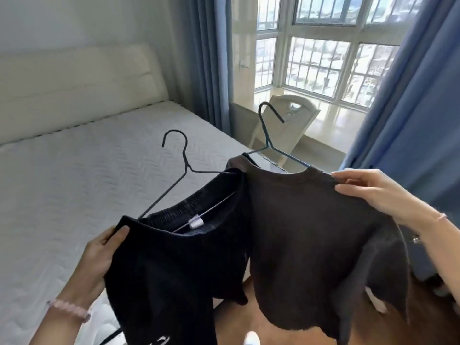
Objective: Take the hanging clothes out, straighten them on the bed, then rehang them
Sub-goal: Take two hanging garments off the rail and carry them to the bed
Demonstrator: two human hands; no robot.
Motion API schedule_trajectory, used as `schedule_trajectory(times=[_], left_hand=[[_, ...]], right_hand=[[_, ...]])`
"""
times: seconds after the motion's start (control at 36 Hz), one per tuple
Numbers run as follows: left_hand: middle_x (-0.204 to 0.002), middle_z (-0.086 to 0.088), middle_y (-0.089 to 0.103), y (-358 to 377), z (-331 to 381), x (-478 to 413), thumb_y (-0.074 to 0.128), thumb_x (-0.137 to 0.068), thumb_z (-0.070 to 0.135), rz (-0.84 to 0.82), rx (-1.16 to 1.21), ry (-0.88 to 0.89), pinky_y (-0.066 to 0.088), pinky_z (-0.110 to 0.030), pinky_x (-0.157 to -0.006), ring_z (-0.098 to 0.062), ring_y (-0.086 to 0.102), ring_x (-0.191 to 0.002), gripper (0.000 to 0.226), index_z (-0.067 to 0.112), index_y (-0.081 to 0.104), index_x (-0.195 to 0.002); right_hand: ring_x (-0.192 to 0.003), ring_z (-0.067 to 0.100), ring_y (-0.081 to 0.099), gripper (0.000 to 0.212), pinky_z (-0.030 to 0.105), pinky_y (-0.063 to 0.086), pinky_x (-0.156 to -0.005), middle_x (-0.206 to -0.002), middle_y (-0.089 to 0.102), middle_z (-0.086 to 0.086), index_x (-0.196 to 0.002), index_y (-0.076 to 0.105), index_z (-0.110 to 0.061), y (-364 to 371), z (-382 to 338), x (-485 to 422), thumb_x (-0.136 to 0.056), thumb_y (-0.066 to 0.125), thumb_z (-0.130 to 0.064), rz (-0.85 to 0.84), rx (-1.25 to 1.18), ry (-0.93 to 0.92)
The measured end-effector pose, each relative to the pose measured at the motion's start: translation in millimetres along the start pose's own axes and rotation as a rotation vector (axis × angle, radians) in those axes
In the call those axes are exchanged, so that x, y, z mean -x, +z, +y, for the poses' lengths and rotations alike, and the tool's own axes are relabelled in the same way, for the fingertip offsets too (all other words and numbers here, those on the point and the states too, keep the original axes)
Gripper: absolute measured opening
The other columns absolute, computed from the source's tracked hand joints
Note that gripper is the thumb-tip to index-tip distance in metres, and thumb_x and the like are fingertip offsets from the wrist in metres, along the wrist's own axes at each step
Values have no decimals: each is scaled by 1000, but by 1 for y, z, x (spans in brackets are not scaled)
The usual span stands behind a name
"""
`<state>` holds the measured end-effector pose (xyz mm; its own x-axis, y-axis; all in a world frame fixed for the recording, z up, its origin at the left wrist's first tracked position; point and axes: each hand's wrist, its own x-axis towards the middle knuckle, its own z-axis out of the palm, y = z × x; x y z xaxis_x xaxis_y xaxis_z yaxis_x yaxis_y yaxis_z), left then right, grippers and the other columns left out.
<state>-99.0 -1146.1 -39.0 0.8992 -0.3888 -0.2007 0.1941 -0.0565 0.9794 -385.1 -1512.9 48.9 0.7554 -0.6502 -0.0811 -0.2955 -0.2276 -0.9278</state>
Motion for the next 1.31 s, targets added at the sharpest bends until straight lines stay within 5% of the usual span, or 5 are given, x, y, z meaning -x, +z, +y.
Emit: schedule_trajectory(times=[0.39,0.64,0.83,1.03,1.31], left_hand=[[-88,-15,67,63,-21,-187,55,-93,17,106,-10,-33,55,-15,-58,-8,67,-62,16,8,67,-95],[-72,-1,71,71,27,-286,54,-93,18,227,-105,-75,54,-13,-56,-5,67,-59,16,7,67,-94],[-64,6,72,71,28,-350,51,-95,15,361,-102,-117,53,-13,-56,-3,65,-56,16,10,66,-89],[-73,5,75,60,9,-428,52,-94,16,470,-77,-190,55,-16,-64,-5,69,-63,16,14,68,-93],[-97,-5,70,18,-71,-559,59,-91,24,542,-363,-222,50,-29,-84,-19,63,-90,18,14,70,-102]], right_hand=[[-72,4,56,19,0,39,-64,-82,61,-10,-98,65,-17,-23,53,-315,-93,57,0,-26,457,-170],[-98,21,54,18,36,37,-89,-90,56,-16,-102,66,-27,-18,41,-494,-94,57,-14,-80,623,-264],[-96,19,55,53,43,42,-95,-92,54,-32,-77,55,-68,25,53,-618,-93,58,-17,-171,586,-284],[-104,26,58,18,44,43,-96,-95,56,-8,-103,66,-28,88,90,-737,-94,58,-15,-295,569,-275],[-112,28,58,21,34,40,-85,-116,62,-3,-112,68,-20,206,154,-841,-97,53,-19,-269,780,-219]])
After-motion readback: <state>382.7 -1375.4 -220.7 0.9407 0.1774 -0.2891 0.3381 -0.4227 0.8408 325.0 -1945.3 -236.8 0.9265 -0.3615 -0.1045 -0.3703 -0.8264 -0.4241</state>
